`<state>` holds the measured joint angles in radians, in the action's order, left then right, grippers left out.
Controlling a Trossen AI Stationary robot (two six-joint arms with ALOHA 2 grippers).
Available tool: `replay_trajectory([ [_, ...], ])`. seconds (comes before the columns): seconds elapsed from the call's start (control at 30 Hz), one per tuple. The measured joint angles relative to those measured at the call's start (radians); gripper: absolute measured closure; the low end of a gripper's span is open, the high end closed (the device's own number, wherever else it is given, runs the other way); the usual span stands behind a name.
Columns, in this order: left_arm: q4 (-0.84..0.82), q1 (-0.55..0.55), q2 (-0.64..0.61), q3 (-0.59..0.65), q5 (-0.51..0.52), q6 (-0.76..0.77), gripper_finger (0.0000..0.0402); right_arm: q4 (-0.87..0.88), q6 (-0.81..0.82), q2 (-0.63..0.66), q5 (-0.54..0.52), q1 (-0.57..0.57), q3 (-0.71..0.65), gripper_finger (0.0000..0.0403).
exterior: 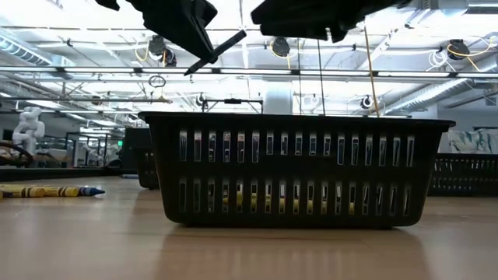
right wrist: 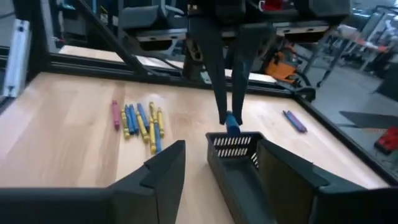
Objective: Sort crayons
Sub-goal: Put the blue crayon into the right black bin from the left black bin
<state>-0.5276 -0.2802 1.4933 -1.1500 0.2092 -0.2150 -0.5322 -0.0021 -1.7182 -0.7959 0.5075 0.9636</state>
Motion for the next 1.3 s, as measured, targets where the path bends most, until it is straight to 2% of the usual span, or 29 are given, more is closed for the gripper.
replay_trajectory([
  [0.1,-0.004,0.001,0.0,0.0,0.001,0.0,0.04,0.012,-0.018,-0.041,-0.047,-0.016,0.036,0.0235],
  [0.43,-0.006,0.0,0.0,0.0,0.001,0.001,0.04,0.015,-0.029,-0.114,-0.045,-0.059,0.122,0.0285],
  [0.73,-0.005,0.0,0.0,0.0,0.002,0.001,0.0396,0.027,-0.012,-0.11,-0.04,-0.059,0.124,0.0393],
  [0.9,-0.004,0.0,0.001,0.0,0.006,0.0,0.0358,0.087,0.053,-0.108,-0.04,-0.058,0.124,0.0392],
  [1.03,-0.03,0.003,0.0,0.0,0.018,-0.007,0.0304,0.236,0.148,-0.072,-0.048,-0.042,0.124,0.0398],
  [1.1,-0.079,0.006,-0.006,0.0,0.052,-0.003,0.0276,0.34,0.231,-0.035,-0.092,-0.029,0.124,0.0398],
  [1.2,-0.181,0.013,-0.01,-0.001,0.114,0.003,0.0243,0.558,0.379,0.04,-0.146,-0.001,0.124,0.04],
  [1.3,-0.295,0.012,-0.021,0.0,0.192,0.087,0.0224,0.844,0.594,0.144,-0.142,0.029,0.124,0.04],
])
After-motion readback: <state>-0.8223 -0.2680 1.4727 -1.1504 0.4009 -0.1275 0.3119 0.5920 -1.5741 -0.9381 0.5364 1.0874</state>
